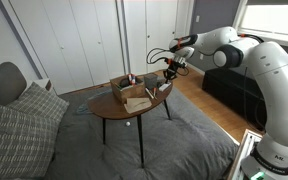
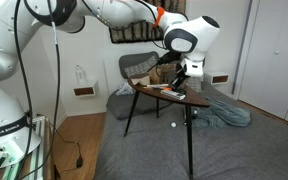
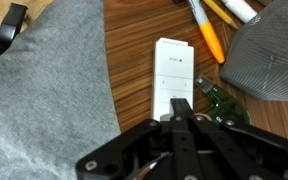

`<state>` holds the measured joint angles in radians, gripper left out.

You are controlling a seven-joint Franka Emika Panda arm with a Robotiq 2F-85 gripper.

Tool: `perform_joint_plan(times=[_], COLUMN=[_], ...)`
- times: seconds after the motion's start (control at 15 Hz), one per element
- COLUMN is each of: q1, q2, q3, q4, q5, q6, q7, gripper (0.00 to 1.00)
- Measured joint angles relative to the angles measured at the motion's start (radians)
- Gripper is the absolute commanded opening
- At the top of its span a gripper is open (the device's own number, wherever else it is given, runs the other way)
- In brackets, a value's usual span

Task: Press a button on the white remote controller

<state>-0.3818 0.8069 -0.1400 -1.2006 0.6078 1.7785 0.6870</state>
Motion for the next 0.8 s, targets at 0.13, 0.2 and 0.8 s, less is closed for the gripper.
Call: perform_joint_plan(times=[0.13,0.2,0.8], q1=[-0.003,-0.004,-0.011], q2=[0.004,0.006,0.026], q3=[0.0,0.0,0.0], q4=[0.0,0.0,0.012], q5=[0.001,0.001,0.015], q6=[0.0,0.0,-0.004], q7=[0.001,0.001,0.025], gripper=[0.0,0.0,0.0])
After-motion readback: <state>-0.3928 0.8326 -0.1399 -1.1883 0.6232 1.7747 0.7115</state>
